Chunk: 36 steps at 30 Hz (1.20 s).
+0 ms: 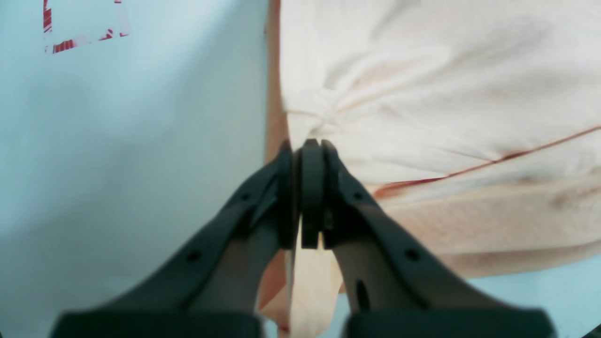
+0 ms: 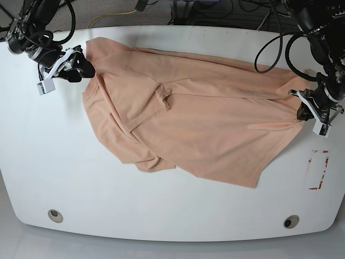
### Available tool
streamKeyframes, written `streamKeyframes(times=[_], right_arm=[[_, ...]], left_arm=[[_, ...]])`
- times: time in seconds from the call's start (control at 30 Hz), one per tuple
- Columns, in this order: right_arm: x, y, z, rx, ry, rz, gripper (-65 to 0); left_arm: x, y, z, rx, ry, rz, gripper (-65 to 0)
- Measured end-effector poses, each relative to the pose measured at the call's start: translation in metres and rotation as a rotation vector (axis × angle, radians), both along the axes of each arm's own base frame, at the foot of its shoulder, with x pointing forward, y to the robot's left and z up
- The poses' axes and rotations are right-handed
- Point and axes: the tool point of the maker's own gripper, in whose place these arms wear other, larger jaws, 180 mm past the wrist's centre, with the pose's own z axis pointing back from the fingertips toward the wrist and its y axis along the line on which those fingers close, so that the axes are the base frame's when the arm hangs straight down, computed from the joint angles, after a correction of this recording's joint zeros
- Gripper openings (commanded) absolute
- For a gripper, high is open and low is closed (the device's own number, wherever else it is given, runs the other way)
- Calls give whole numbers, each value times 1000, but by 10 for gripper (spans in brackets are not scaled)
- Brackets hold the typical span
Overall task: Fold the T-shirt properly
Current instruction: 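Pull the shirt with both grippers, folding it over toward the right gripper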
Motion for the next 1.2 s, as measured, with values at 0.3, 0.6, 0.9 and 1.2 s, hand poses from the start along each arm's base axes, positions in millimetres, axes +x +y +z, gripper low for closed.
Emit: streamKeyframes(times=[0.3, 0.6, 0.9, 1.2], right_arm=[[-21, 32, -19, 67, 72, 52, -311], [-33, 33, -26, 69, 109, 43, -315], [-44, 31, -53, -26, 203, 7, -650], [-39, 36, -39, -60, 156, 21, -650]], left_arm=[[-5, 0, -5, 2, 18, -1, -650], [-7, -1, -8, 2, 26, -3, -650], [-7, 0, -8, 2, 25, 1, -650], [-7, -1, -2, 13, 11, -5, -650]])
